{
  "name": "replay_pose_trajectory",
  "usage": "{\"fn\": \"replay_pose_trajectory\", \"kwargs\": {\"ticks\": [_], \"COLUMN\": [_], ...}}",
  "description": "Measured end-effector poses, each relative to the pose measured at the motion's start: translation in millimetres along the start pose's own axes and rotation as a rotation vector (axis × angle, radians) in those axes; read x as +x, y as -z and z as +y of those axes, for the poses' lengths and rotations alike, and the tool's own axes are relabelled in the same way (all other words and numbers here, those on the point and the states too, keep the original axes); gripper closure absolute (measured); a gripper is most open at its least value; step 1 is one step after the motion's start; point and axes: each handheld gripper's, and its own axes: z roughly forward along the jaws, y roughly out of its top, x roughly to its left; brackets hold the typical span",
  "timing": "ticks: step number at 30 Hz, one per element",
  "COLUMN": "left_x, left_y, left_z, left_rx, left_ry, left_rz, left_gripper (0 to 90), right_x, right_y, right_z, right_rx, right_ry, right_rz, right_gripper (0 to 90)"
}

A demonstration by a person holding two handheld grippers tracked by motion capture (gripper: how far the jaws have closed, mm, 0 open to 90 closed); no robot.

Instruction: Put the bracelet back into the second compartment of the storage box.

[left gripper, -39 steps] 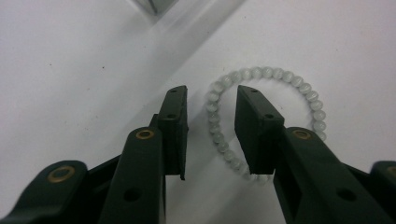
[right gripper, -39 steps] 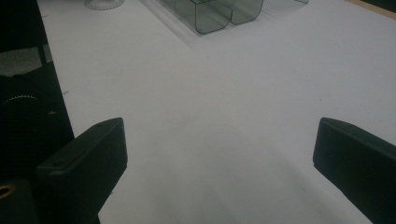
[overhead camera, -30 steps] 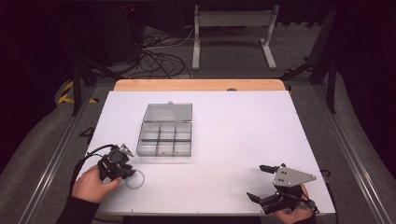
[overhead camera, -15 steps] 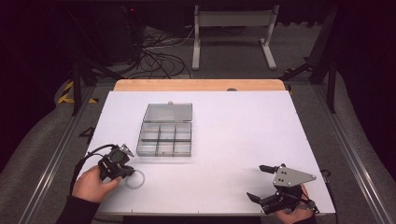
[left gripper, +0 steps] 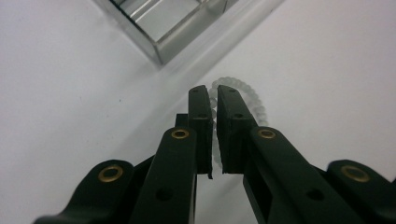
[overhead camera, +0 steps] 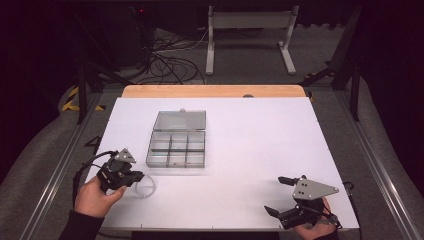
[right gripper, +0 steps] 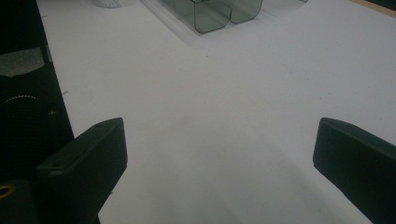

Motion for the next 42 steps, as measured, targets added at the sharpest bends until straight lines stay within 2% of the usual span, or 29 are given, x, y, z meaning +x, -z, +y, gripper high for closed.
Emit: {"fn": "replay_pose_trajectory", "kwargs": {"ticks": [11,13,16,18,19,20,22,25,26,27,28,30,32,33,37,42], "left_x": [-1.4,-1.1,-1.1,-0.8,-0.8,-0.3,-0.4,-0.5,-0.3,0.9,0.4,0.5,-0.1,-0.2,-1.6,-0.8], "left_y": [20.8,22.6,28.5,31.9,31.9,34.9,37.0,38.8,40.9,42.4,42.7,44.9,45.4,47.6,50.5,52.5], "left_z": [-2.6,-2.9,-4.6,-5.5,-5.5,-6.3,-7.1,-7.8,-8.6,-9.0,-9.3,-10.0,-10.4,-10.9,-12.3,-13.3], "left_rx": [-0.15,-0.163,-0.227,-0.258,-0.258,-0.286,-0.314,-0.335,-0.362,-0.37,-0.376,-0.389,-0.402,-0.42,-0.45,-0.472], "left_ry": [0.003,0.002,0.019,0.019,0.019,0.014,0.016,0.019,0.019,0.004,0.013,0.004,0.008,-0.003,0.013,0.012], "left_rz": [-0.045,-0.044,-0.059,-0.057,-0.057,-0.05,-0.057,-0.064,-0.061,-0.049,-0.06,-0.04,-0.051,-0.032,-0.036,-0.031], "left_gripper": [84.9,84.9,84.9,84.9,84.9,84.9,84.9,84.9,84.9,84.9,84.9,84.9,84.9,84.9,84.9,84.9], "right_x": [-0.3,-0.5,-0.5,-0.3,-0.3,-0.2,-0.2,-0.2,-0.2,-0.2,-0.1,-0.1,-0.1,-0.1,0.0,0.1], "right_y": [0.7,0.8,1.2,1.2,1.2,1.3,1.4,1.5,1.5,1.4,1.3,1.4,1.3,1.4,1.5,1.3], "right_z": [-0.2,-0.3,-0.2,-0.2,-0.2,-0.2,-0.1,-0.1,-0.2,-0.2,-0.2,-0.2,-0.3,-0.2,-0.3,-0.3], "right_rx": [-0.002,-0.001,-0.004,-0.004,-0.004,-0.004,-0.003,-0.003,-0.004,-0.003,-0.003,-0.003,-0.004,-0.003,-0.004,-0.004], "right_ry": [0.001,0.0,-0.001,0.001,0.001,0.001,0.002,0.002,0.002,0.002,0.002,0.002,0.002,0.003,0.002,0.002], "right_rz": [-0.002,-0.003,-0.003,-0.002,-0.002,-0.002,-0.003,-0.004,-0.003,-0.003,-0.005,-0.003,-0.002,-0.003,-0.003,-0.005], "right_gripper": [3.5,3.5,3.5,3.5,3.5,3.5,3.5,3.5,3.5,3.5,3.5,3.5,3.5,3.5,3.5,3.5]}}
